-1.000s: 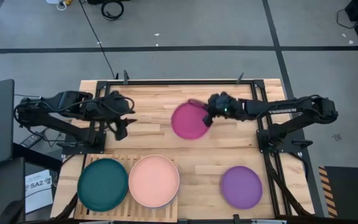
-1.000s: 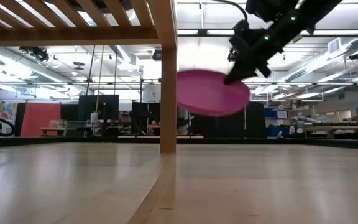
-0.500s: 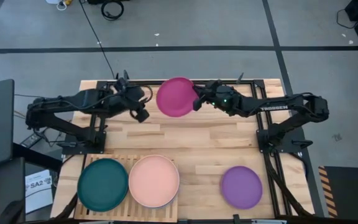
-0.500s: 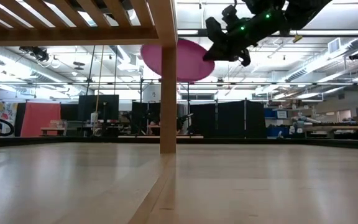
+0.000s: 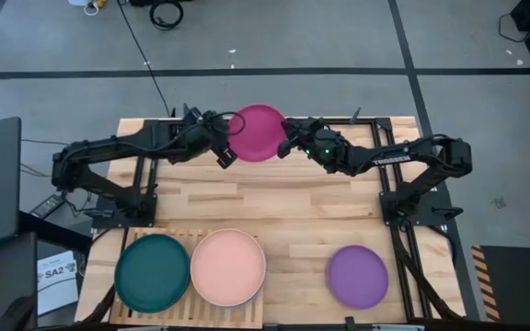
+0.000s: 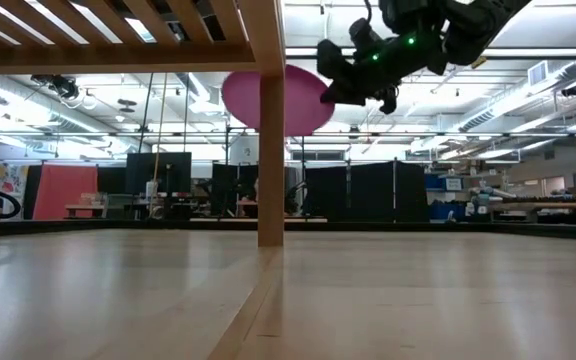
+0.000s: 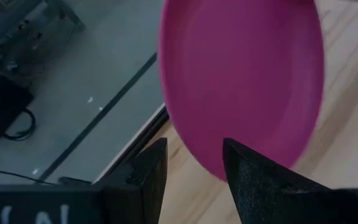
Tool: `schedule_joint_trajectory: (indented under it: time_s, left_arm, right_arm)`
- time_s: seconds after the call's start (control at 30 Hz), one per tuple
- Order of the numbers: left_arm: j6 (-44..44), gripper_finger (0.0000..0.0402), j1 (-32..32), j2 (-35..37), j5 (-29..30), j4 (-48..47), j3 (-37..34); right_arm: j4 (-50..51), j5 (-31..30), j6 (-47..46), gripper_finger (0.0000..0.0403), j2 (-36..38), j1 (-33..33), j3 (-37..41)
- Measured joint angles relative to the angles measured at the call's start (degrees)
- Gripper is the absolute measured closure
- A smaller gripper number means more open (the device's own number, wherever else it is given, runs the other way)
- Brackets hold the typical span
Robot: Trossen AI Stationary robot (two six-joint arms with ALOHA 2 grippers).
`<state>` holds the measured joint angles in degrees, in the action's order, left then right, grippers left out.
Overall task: Place and stack plates onto a shelf
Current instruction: Stack the pink plate on top of the light orange plate on the shelf
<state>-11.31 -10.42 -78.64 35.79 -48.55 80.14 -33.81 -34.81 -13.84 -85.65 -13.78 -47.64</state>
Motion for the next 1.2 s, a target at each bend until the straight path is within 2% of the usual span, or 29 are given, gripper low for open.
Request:
schedule_joint_trajectory:
  time_s: [0.17, 0.57, 0.77, 0.93, 1.2]
  left_arm:
    - [-0.02, 0.0239, -0.78, -0.03, -0.96, 2.39, 0.0]
    - [-0.02, 0.0239, -2.44, -0.01, -0.26, 4.08, 0.0]
    - [-0.04, 0.0244, -3.01, -0.01, -0.44, 4.11, 0.0]
    - [-0.07, 0.028, -2.99, -0.09, -0.49, 4.15, 0.0]
    - [-0.41, 0.0363, -3.04, -0.25, -1.12, 4.34, 0.0]
  right_arm:
    - [-0.43, -1.49, 0.7, 0.0385, -0.77, -0.03, 0.0]
    - [-6.64, 3.02, 0.56, 0.0385, -1.62, 2.03, 0.02]
    - [-7.64, 2.85, 2.15, 0.0385, -1.64, 2.56, 0.02]
    - [-7.71, 2.85, 2.04, 0.0384, -1.64, 2.51, 0.02]
    - [-7.62, 2.88, 2.05, 0.037, -1.64, 2.51, 0.04]
